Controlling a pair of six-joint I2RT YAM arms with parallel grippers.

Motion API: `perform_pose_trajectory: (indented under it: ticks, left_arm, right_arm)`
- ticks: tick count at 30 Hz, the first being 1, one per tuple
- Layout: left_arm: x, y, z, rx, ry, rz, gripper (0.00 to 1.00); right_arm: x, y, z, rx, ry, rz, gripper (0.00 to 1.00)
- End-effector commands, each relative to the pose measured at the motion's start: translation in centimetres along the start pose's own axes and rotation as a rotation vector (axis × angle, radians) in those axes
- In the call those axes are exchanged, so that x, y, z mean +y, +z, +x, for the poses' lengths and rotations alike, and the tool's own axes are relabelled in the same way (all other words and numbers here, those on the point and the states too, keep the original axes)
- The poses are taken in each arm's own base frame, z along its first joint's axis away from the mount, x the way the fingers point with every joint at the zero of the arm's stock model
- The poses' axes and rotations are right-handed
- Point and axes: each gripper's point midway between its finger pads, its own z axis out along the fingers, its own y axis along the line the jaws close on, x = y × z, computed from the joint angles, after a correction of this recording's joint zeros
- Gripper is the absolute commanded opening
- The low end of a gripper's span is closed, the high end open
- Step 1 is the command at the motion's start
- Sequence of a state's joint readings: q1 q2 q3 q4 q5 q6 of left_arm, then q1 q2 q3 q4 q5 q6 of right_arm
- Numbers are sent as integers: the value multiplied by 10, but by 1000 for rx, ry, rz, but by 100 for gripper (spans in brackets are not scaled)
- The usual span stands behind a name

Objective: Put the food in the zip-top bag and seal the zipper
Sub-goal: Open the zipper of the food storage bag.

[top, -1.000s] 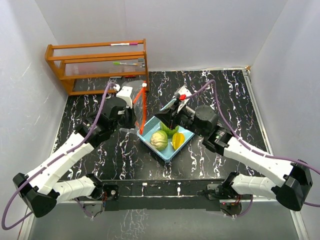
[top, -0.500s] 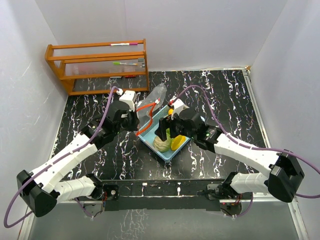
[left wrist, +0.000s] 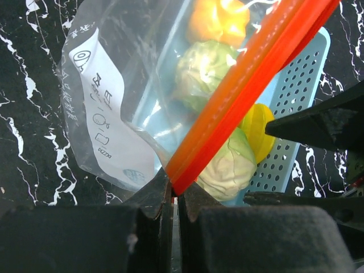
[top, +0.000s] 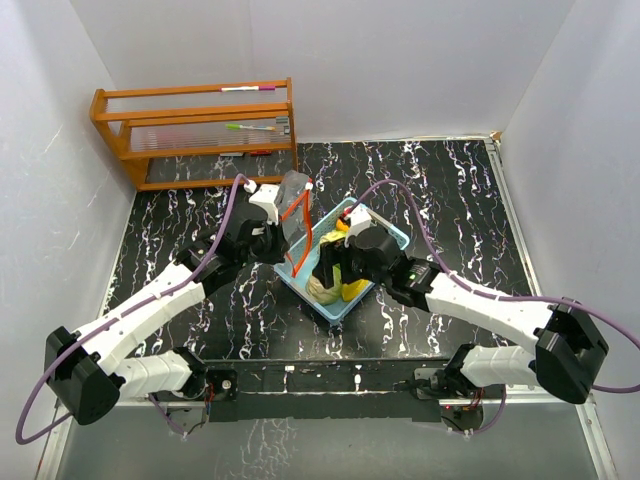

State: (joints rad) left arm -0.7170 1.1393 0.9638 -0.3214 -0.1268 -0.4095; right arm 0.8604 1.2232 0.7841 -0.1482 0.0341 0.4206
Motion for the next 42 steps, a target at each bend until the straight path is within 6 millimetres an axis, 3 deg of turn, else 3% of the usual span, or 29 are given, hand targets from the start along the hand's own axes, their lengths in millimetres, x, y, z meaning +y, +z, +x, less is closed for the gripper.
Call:
perform_pose_trajectory:
  ticks: [1, 7, 12, 15, 17, 21, 28, 32, 35, 38, 42]
  left_arm:
    - [-8, -1, -7, -25, -11, 38, 0]
    - [-8, -3, -7, -20, -9, 39, 0]
    - [-9, -4, -6, -17, -8, 42, 0]
    - [-12, -6, -8, -21, -9, 54, 0]
    - [-12, -8, -10, -22, -7, 55, 0]
    - [0, -19, -18, -52, 19, -3, 0]
    - [54, -51, -37, -114, 130, -278, 0]
    - [78, -68, -47, -149, 146, -391, 0]
    - [83, -70, -51, -156, 150, -413, 0]
    - [82, -64, -49, -143, 148, -407, 0]
    - [78, -51, -42, -116, 144, -385, 0]
  right_arm:
    - [19, -11, -80, -301, -21, -38, 82]
    - [36, -5, -134, -473, -78, -72, 82]
    - [42, 6, -153, -548, -68, -84, 82]
    - [35, 22, -160, -552, -61, -28, 82]
    - [21, 32, -160, -545, -34, 54, 81]
    - [-33, 39, -140, -471, 48, 355, 80]
    - [-122, 5, -77, -362, 125, 770, 78]
    - [-153, -5, -57, -279, 147, 803, 78]
    - [-145, 2, -63, -256, 81, 691, 79]
    - [-121, 16, -72, -219, 5, 538, 80]
    - [-44, 32, -84, -184, -146, 96, 80]
